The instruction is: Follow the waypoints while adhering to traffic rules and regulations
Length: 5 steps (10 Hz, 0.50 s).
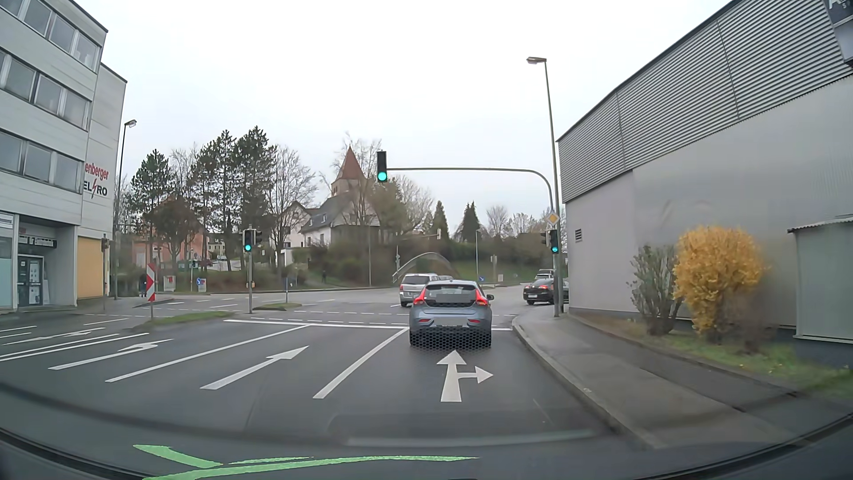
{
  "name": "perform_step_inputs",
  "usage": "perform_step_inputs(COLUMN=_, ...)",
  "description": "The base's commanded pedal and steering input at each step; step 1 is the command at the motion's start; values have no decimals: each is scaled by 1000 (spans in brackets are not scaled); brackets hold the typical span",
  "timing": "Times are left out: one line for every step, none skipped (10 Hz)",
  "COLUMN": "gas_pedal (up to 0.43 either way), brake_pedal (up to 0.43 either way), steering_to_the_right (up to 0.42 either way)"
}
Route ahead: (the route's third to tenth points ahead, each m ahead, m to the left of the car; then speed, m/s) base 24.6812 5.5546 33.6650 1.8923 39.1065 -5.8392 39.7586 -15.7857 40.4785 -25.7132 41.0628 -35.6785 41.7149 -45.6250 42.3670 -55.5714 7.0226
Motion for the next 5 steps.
perform_step_inputs(gas_pedal=79, brake_pedal=0, steering_to_the_right=16)
perform_step_inputs(gas_pedal=79, brake_pedal=0, steering_to_the_right=16)
perform_step_inputs(gas_pedal=79, brake_pedal=0, steering_to_the_right=17)
perform_step_inputs(gas_pedal=79, brake_pedal=0, steering_to_the_right=18)
perform_step_inputs(gas_pedal=79, brake_pedal=0, steering_to_the_right=18)
